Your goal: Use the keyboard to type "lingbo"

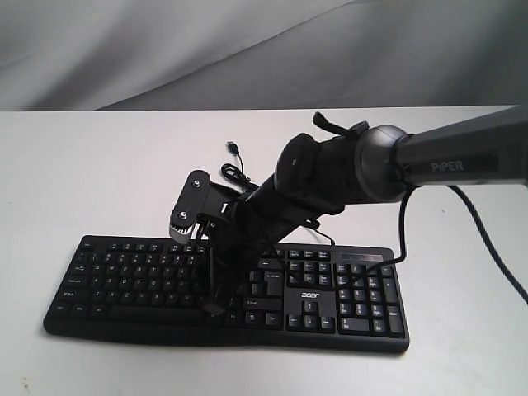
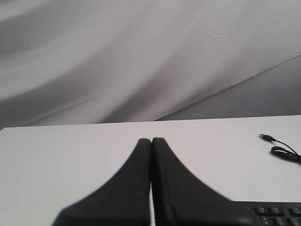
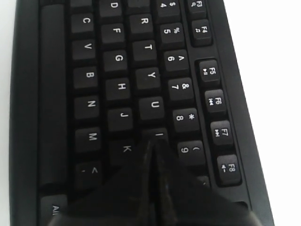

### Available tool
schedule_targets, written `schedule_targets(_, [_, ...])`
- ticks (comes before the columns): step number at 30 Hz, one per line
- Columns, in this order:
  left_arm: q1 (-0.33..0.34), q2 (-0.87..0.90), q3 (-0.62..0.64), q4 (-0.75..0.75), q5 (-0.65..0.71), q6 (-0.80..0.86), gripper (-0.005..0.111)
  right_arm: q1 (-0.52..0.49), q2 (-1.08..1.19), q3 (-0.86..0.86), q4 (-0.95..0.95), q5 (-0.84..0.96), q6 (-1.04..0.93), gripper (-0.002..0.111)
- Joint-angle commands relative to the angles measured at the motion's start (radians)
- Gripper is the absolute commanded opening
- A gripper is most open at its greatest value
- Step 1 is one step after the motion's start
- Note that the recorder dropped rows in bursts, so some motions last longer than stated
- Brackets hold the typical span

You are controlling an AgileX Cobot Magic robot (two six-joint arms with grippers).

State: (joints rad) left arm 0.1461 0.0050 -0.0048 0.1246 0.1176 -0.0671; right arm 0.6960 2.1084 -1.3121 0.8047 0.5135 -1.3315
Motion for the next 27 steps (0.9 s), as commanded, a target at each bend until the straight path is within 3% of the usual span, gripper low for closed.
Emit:
schedule_targets(1, [-0.007, -0.005, 0.005, 0.000, -0.009, -0.002, 0.001, -0.010, -0.002, 0.000, -0.018, 0.001, 0.002, 0.000])
schedule_targets(27, [-0.007, -0.005, 0.005, 0.000, -0.009, -0.002, 0.001, -0.012, -0.008, 0.000, -0.031, -0.007, 0.002, 0.000])
